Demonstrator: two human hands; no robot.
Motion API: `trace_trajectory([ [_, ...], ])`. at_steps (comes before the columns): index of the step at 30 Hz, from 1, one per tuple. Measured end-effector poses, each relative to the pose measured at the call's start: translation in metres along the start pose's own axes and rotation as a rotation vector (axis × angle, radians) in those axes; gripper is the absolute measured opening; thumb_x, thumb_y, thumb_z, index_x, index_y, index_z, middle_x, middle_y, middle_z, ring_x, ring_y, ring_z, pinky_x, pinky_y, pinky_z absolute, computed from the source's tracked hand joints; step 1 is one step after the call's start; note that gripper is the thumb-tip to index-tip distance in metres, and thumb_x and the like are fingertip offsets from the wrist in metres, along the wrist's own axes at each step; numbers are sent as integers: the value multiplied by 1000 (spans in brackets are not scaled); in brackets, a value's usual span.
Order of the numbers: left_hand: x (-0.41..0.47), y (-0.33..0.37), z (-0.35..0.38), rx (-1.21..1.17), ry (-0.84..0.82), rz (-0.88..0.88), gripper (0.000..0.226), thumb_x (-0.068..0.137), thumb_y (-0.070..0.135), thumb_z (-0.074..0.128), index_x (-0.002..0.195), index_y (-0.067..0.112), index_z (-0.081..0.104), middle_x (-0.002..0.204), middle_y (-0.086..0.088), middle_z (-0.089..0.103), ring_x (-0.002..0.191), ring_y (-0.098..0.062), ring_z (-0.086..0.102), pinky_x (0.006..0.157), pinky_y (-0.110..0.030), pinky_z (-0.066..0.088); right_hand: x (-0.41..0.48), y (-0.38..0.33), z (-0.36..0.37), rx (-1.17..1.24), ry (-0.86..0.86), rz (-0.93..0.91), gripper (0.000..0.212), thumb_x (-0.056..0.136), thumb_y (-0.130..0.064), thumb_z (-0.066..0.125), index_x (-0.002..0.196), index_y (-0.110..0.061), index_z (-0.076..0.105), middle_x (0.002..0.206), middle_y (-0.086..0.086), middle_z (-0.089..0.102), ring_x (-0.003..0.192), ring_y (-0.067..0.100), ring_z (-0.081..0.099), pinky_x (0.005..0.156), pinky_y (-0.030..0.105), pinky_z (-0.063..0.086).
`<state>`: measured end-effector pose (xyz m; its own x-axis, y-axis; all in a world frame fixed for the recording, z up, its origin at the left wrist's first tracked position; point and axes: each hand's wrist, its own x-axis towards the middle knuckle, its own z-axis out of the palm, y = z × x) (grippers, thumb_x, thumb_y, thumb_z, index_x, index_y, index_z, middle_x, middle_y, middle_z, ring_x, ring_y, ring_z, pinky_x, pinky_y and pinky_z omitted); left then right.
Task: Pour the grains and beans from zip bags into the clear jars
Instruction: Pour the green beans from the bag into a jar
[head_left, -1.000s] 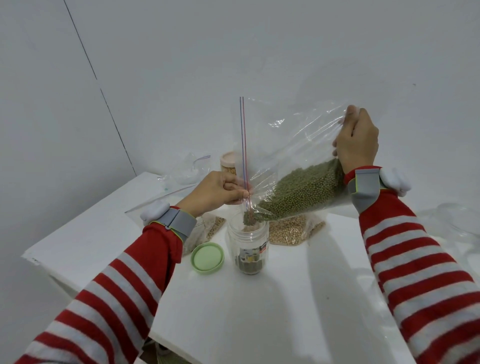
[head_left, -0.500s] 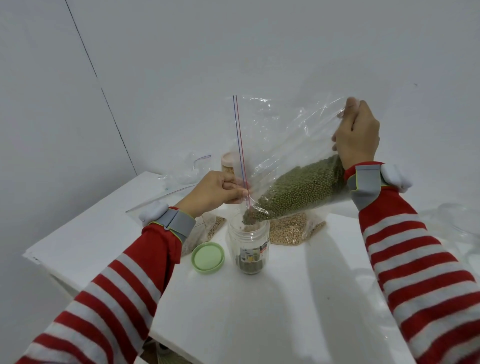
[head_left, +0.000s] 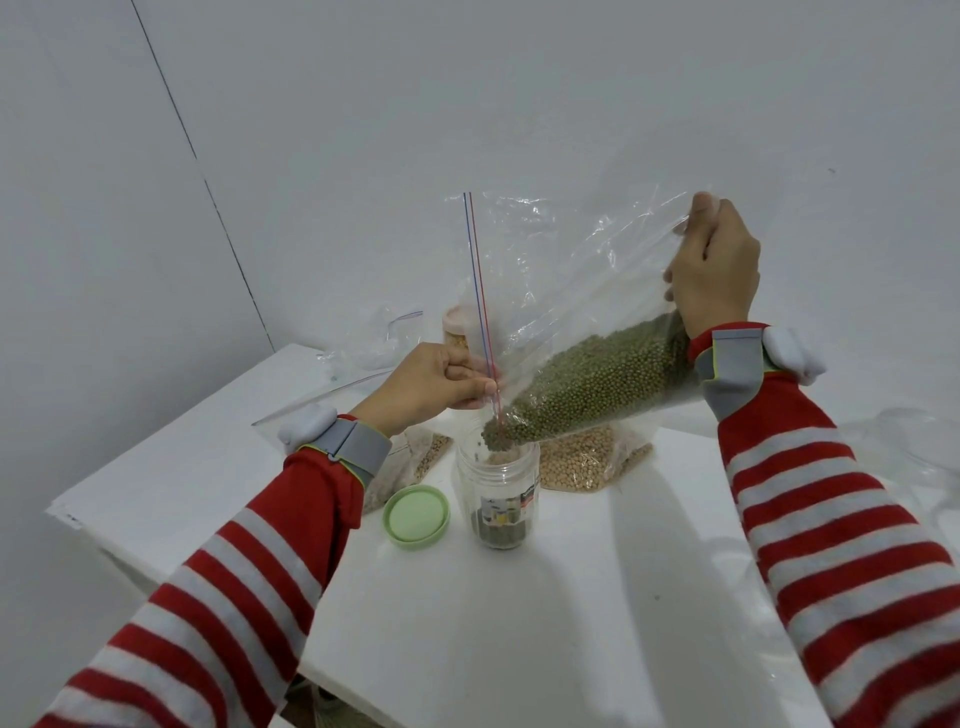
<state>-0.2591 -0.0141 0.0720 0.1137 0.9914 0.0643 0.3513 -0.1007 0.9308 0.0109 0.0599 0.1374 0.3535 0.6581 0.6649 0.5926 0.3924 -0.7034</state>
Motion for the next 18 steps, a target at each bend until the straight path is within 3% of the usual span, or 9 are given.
trace_trajectory([
  [11, 1, -1, 1, -27, -9, 2, 21, 85, 0, 71, 106, 2, 70, 93, -19, 74, 81, -11, 72, 78, -26, 60, 1, -2, 0, 4, 10, -23, 40, 105, -49, 25, 86, -23, 48, 58, -6, 57, 46, 18, 61, 63, 44, 53],
  [18, 1, -2, 0, -16, -10, 12, 24, 86, 1, 70, 109, -2, 69, 90, -20, 73, 79, -9, 72, 76, -24, 59, 0, -3, 0, 15, 14, -27, 40, 104, -50, 24, 85, -24, 48, 57, -2, 59, 46, 20, 60, 65, 46, 53],
])
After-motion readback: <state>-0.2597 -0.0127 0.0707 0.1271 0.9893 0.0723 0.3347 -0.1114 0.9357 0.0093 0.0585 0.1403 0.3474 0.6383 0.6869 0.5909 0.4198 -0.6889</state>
